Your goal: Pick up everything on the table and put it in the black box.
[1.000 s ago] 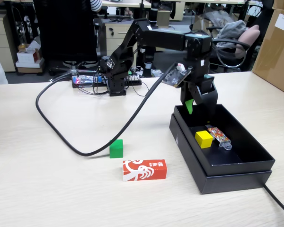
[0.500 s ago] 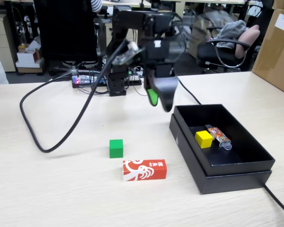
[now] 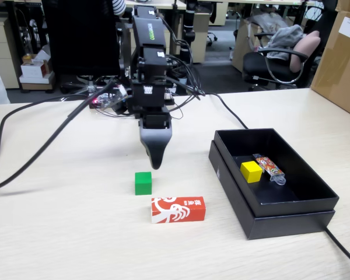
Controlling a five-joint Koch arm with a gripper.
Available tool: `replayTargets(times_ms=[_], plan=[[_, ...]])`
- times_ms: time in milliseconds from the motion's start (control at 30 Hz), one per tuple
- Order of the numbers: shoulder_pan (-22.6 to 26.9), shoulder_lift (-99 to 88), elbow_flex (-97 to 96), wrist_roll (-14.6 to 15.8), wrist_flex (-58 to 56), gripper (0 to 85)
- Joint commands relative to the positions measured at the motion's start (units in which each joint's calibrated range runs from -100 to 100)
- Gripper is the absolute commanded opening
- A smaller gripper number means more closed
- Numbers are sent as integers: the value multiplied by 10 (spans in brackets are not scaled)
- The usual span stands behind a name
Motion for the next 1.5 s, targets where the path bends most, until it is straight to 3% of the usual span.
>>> replayTargets(times_ms=[0,633,933,1167,1467], plan=[[-11,28,64,-10,13,439],[-18,176,99,-18,30,431],[-17,185,107,-21,31,162],[-16,164,107,-19,21,162],[40,-15,170,5,-150,162]])
